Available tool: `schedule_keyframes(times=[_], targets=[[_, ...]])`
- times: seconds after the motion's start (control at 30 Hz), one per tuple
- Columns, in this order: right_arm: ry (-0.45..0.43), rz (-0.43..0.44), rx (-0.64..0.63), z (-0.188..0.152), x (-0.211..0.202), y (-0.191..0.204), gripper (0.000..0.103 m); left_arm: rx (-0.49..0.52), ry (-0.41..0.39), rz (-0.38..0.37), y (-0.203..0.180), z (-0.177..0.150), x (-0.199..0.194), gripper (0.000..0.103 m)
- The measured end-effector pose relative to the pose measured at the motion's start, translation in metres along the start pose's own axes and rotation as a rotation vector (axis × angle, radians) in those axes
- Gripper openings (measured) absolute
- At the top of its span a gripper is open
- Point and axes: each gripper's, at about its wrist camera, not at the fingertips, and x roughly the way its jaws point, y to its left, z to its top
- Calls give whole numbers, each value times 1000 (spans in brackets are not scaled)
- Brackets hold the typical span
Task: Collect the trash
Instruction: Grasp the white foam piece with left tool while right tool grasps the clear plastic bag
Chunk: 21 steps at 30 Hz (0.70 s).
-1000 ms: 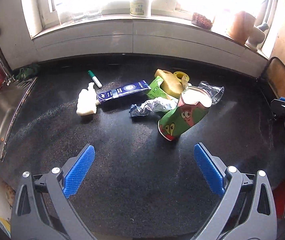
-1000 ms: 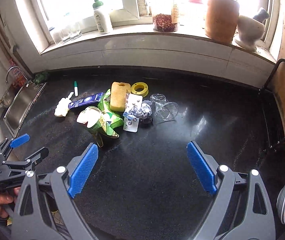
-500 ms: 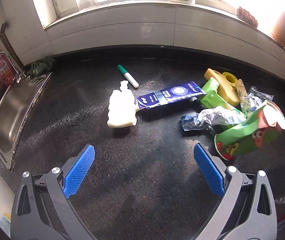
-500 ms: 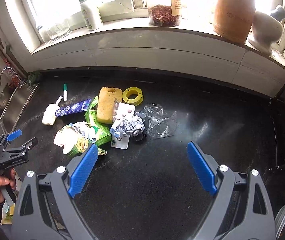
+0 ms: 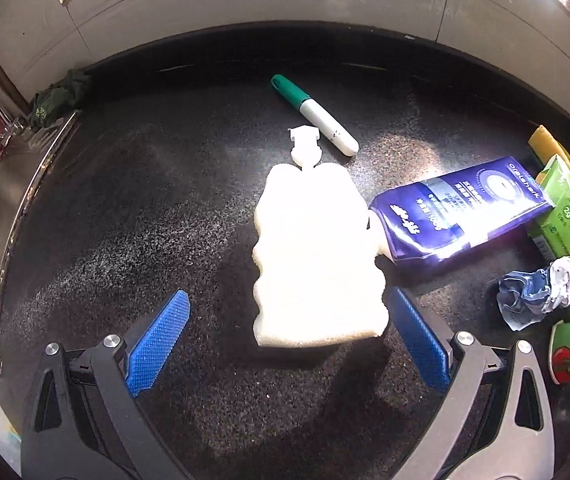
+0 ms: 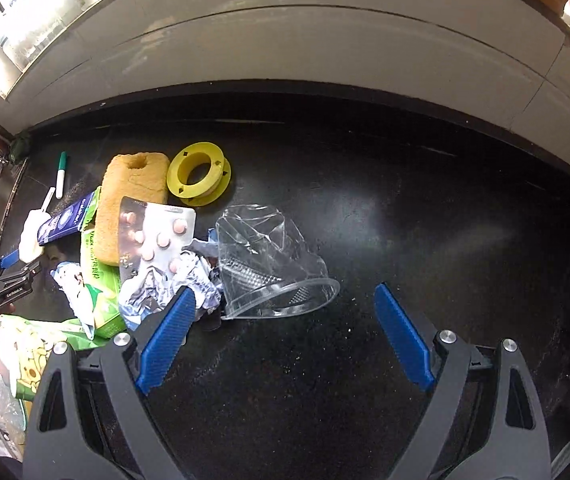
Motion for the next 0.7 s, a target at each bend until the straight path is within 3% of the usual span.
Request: schedule_keyframes(times=[0.17, 0.2, 0.23, 0.33, 0.37, 0.53, 0.7], targets=[[39, 27, 0, 12, 23, -4, 85, -29, -18, -24, 5, 9, 8, 96], [45, 29, 3, 13, 27, -5, 81, -32, -24, -24, 5, 10, 9, 95], [58, 34, 5, 14, 31, -6, 68, -31, -34, -25, 4, 10, 8, 93], [75, 48, 8, 14, 35, -7, 59, -8, -55, -30, 1, 12, 2, 60], [69, 45, -1, 14, 33, -6, 59, 3, -51, -28, -1, 13, 0, 44], [23, 24, -5, 12, 18, -5, 58, 3, -22, -31, -4, 9, -7, 37], [-42, 10, 3, 7, -13, -4, 58, -6, -42, -6, -5, -4, -34, 36]])
